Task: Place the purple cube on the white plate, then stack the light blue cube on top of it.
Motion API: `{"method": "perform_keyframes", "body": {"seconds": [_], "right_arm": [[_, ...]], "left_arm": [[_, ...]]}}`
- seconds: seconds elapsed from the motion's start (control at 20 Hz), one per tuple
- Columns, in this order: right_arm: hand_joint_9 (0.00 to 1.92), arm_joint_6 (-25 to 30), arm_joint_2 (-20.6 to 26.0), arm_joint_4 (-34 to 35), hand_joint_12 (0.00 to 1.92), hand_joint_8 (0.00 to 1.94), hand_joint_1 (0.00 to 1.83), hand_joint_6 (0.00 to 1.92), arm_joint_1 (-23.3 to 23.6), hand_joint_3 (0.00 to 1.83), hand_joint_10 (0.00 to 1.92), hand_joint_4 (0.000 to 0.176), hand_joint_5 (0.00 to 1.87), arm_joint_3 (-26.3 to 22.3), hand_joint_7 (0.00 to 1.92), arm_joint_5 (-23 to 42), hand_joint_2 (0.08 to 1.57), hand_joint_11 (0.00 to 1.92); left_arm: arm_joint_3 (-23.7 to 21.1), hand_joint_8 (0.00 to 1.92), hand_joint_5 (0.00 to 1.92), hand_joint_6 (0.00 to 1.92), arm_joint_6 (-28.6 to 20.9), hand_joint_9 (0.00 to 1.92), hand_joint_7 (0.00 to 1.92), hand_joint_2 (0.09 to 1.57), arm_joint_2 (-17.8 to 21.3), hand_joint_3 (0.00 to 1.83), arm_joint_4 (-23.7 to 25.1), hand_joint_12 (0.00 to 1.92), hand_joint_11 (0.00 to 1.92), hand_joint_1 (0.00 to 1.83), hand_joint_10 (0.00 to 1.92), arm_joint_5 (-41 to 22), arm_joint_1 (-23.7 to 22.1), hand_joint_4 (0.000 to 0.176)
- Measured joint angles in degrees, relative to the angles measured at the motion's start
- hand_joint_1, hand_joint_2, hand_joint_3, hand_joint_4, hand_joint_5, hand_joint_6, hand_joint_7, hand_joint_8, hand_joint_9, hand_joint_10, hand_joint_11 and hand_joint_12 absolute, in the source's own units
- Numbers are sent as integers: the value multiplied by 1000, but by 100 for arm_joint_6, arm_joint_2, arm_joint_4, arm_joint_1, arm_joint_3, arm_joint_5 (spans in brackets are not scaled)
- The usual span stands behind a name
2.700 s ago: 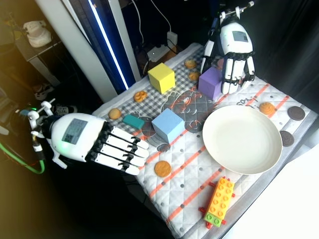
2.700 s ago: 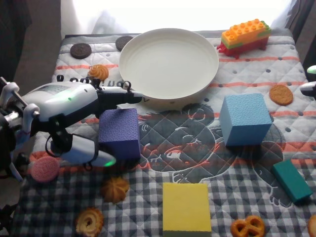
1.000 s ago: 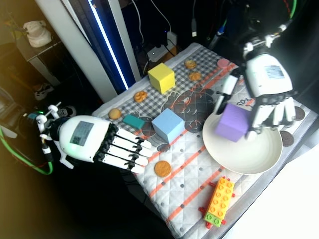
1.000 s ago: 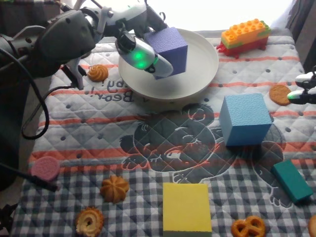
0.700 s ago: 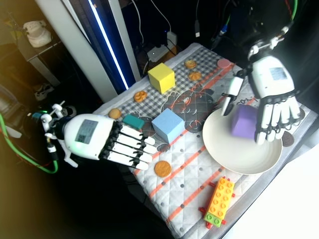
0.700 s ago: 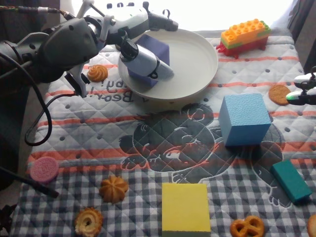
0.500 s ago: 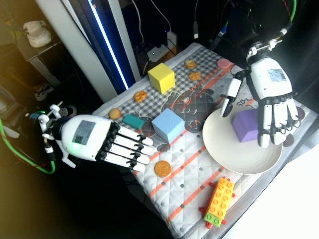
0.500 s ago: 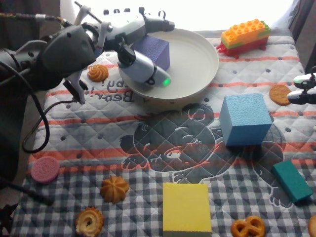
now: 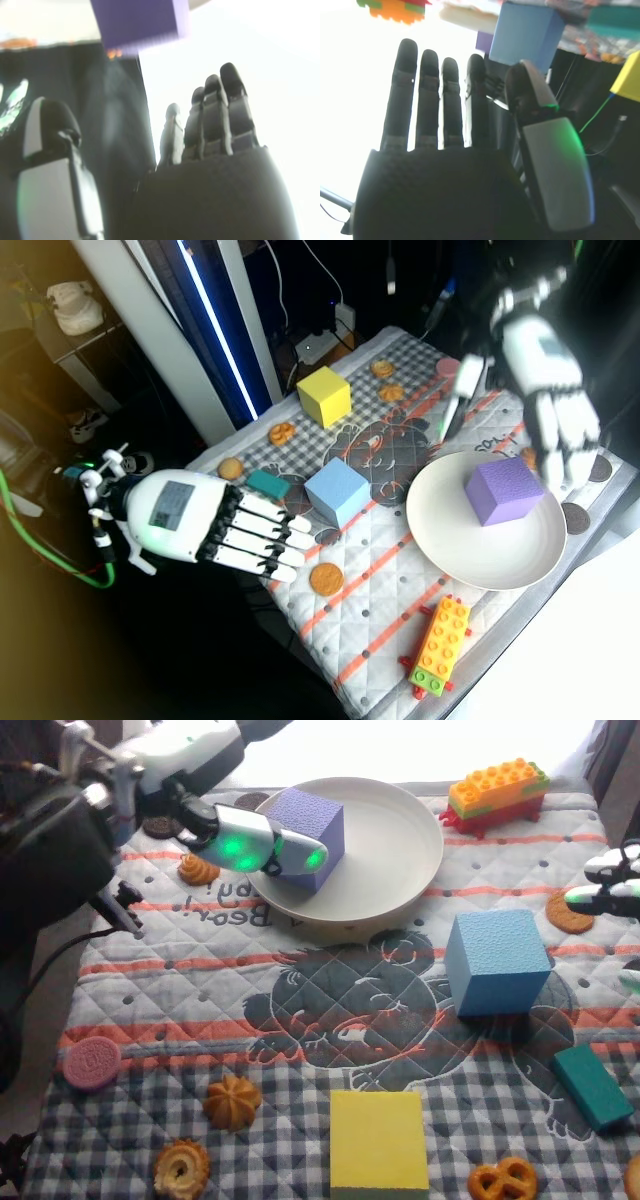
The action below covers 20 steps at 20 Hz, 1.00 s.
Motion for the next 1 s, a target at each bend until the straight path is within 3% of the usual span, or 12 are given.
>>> {"method": "perform_keyframes", "body": {"seconds": [0.1,0.3,0.35,0.4,0.45,0.5,0.55,0.7,0.75,0.85,0.95,1.0], "right_arm": [[323,122,-59,-31,59,0,577,0,24,0,0,79,451,9,348,81,1192,324],[265,293,-326,-199,48,0,486,0,356,0,3,112,282,188,284,63,1012,282],[233,415,-387,-308,47,0,451,0,446,0,0,99,224,249,230,39,972,274],[222,457,-431,-393,44,0,516,7,527,0,0,46,232,284,215,7,957,263],[142,494,-487,-468,17,0,471,1,614,0,0,128,153,293,130,-15,924,195],[217,498,-557,-575,252,1,464,0,708,0,10,162,132,339,122,-101,898,261],[257,498,-654,-612,785,1,571,0,828,0,0,175,104,409,132,-251,916,94],[295,514,-876,-667,930,7,767,8,1043,0,1,176,136,616,186,-675,906,56],[241,511,-970,-697,844,3,774,5,1139,11,5,149,156,734,194,-999,969,8],[239,514,-1034,-704,804,5,771,8,1189,5,5,158,187,826,216,-1158,973,1],[377,520,-1123,-691,844,9,831,7,1270,2,16,60,326,925,369,-1338,1019,46],[638,538,-1154,-695,966,37,917,15,1296,2,65,0,532,973,684,-1412,1051,168]], "left_arm": [[-452,0,23,8,-614,0,0,870,391,0,367,0,0,733,0,-601,363,176],[-1340,0,31,7,-1803,0,0,828,1193,0,566,0,0,738,0,-1506,1663,176],[-1532,0,30,6,-1869,0,0,813,1344,0,575,0,0,831,0,-1668,1919,176],[-1707,0,30,5,-1941,0,0,825,1462,0,544,0,0,838,0,-1886,2144,176],[-1895,0,25,3,-2015,0,0,833,1596,0,544,0,0,875,0,-2221,2444,176],[-2035,0,33,5,-2074,0,0,849,1644,0,483,0,0,873,0,-2492,2682,176],[-2127,0,43,7,-2127,0,0,870,1650,9,431,0,0,873,0,-2658,2855,176],[-2177,0,44,5,-2621,0,0,871,1694,7,538,0,0,877,0,-2896,3082,176],[-2177,0,28,0,-2693,0,0,882,1722,8,463,0,0,839,0,-3014,3119,169],[-2177,0,23,0,-2697,0,0,877,1722,5,463,0,0,817,0,-3018,3121,170],[-2177,0,0,0,-2776,0,0,891,1722,9,514,0,0,842,0,-3014,3132,175],[-2177,0,0,0,-2804,0,0,901,1722,12,514,0,0,833,0,-3016,3132,176]]}}
